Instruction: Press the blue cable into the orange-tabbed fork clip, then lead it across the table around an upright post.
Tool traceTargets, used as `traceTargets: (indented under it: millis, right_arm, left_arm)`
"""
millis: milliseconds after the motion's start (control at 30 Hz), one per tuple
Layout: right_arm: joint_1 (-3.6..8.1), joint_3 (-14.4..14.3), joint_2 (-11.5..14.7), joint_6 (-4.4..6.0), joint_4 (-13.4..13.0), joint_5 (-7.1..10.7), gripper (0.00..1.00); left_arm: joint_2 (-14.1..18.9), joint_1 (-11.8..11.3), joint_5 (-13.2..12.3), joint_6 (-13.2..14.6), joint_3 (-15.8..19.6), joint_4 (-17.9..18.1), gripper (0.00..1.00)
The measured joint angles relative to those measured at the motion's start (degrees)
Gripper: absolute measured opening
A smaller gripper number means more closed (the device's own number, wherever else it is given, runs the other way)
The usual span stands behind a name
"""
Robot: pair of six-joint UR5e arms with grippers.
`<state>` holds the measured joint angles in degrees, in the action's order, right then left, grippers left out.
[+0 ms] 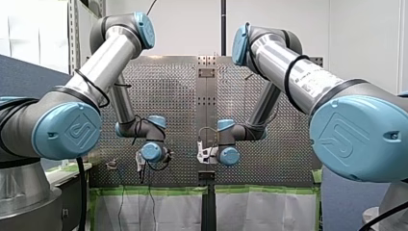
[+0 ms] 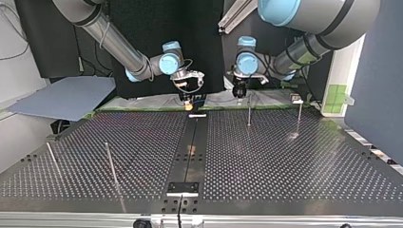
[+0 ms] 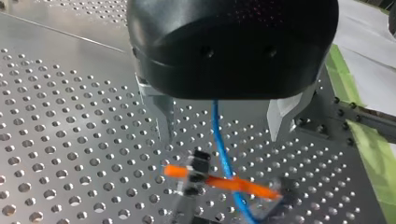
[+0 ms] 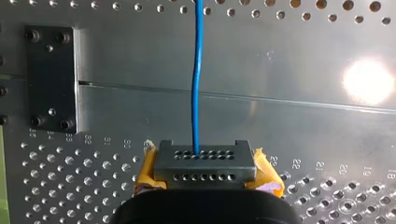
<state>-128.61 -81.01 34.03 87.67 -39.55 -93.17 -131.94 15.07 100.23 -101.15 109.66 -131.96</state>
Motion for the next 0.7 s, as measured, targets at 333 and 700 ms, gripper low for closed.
traceTargets:
  millis: [333, 700]
  right_arm:
    - [0.02, 0.0, 0.0, -0.06, -0.1, -0.03, 0.00]
    - [0.15, 0.0, 0.0, -0.07, -0.2, -0.08, 0.00]
  left_arm:
    - [0.0, 0.9, 3.3, 2.4, -1.3, -0.8, 1.00]
    - [0.0, 1.2, 3.3, 4.2, -1.6, -0.9, 1.00]
